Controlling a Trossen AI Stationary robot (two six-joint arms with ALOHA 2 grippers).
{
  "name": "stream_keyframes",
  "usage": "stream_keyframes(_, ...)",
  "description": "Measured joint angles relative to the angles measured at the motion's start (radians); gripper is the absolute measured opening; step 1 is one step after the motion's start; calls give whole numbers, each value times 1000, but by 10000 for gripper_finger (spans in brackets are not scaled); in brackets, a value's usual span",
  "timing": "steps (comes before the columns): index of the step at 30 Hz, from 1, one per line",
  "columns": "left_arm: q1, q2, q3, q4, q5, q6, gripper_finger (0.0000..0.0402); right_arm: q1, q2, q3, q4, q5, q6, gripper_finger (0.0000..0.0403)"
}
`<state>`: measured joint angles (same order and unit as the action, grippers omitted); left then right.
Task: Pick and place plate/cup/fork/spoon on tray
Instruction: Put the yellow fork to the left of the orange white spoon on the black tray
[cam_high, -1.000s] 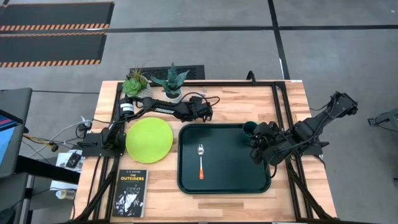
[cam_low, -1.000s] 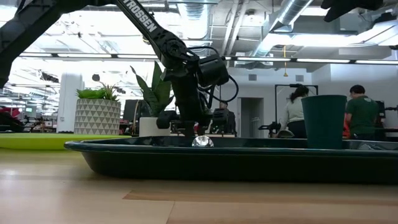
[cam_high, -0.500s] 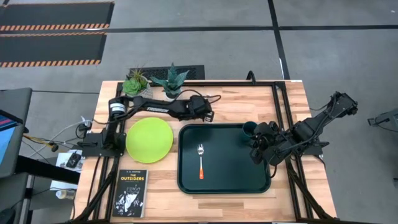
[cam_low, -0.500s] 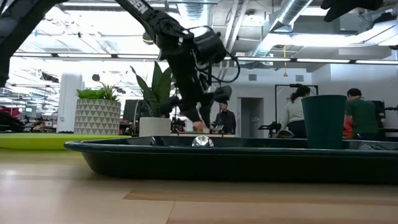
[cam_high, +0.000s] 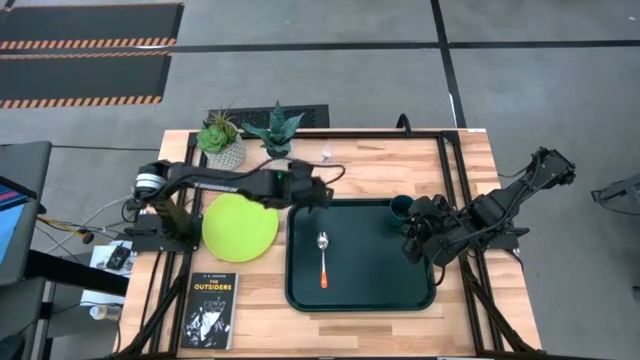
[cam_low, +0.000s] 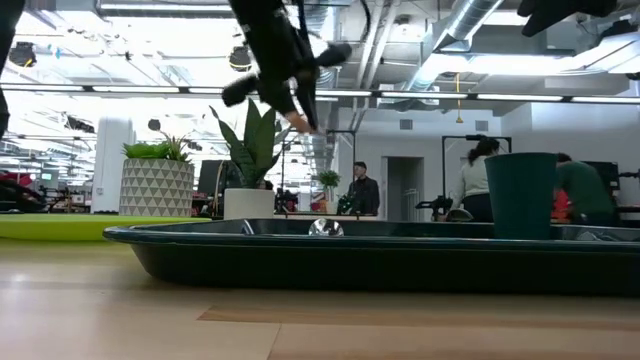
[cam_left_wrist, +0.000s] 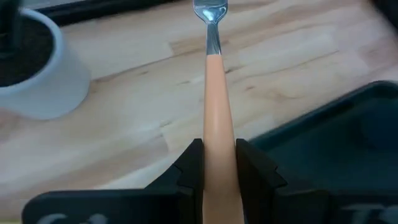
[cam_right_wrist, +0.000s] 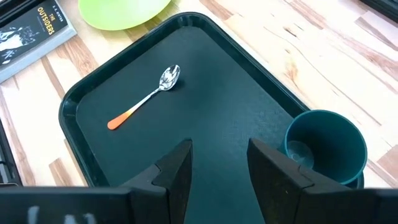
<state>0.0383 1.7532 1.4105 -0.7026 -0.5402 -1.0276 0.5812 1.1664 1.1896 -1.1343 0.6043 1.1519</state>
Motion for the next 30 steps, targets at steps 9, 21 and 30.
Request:
stream_keyframes(9, -206, -46, 1, -151, -89, -283, 53, 0, 0, 0, -18, -5, 0, 177)
stream_keyframes(21, -400, -5, 2, -232, -183, -571, 53, -1, 0, 0, -18, -6, 5, 177)
stream_keyframes(30, -460, 18, 0, -235, -222, -619, 53, -1, 0, 0, -18, -6, 37, 177)
